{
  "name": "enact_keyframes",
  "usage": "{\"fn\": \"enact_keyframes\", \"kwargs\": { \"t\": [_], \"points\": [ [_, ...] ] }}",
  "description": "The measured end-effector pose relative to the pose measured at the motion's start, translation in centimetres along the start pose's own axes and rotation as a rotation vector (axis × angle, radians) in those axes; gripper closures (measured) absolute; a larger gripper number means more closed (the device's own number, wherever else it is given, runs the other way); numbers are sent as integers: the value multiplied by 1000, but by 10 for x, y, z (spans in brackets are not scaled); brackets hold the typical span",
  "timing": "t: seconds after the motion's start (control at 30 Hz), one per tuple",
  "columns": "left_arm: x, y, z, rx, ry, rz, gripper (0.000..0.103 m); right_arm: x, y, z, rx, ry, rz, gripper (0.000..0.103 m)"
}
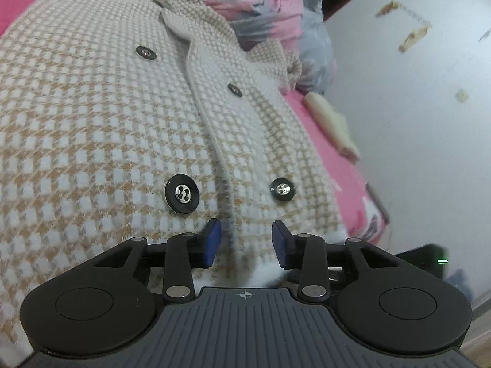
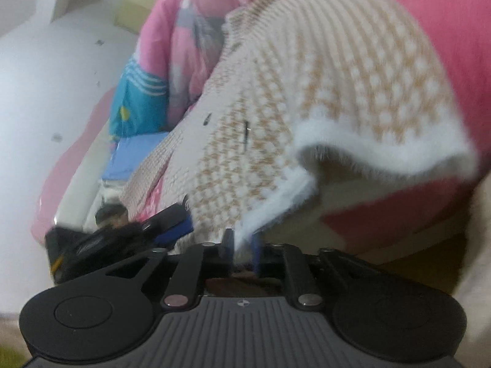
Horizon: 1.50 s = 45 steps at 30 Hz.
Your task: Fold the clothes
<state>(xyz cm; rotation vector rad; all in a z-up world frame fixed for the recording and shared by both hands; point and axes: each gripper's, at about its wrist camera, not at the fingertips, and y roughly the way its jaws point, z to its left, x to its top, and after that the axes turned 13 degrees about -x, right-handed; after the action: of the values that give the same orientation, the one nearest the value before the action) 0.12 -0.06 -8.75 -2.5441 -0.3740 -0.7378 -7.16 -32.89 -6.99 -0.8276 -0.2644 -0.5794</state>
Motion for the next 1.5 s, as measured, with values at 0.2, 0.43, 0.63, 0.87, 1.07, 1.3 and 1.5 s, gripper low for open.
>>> {"fn": "enact_keyframes", "kwargs": {
  "t": [0.2,0.43,0.63,0.87,1.07,1.3,1.5],
  "points": [
    [4,9,-3,34,27,28,67,12,-78,-21,54,-43,-106,72],
    [7,10,-9,74,39,78,67,36,-103,-40,-237,-77,-296,61],
    [10,13,-10,99,17,91,67,0,-84,-9,-388,-406,-280,55],
    [12,18,-12,131,12,100,67,-11,-52,-12,-518,-399,-293,56],
    [13,20,-14,153,2,101,67,-14,-65,-25,-368,-214,-411,57],
    [14,22,-14,165,-9,102,67,-22,-39,-17,-420,-279,-396,57],
    [13,21,-13,163,-11,94,67,-18,-53,-31,-495,-120,-570,60]
  ]
}}
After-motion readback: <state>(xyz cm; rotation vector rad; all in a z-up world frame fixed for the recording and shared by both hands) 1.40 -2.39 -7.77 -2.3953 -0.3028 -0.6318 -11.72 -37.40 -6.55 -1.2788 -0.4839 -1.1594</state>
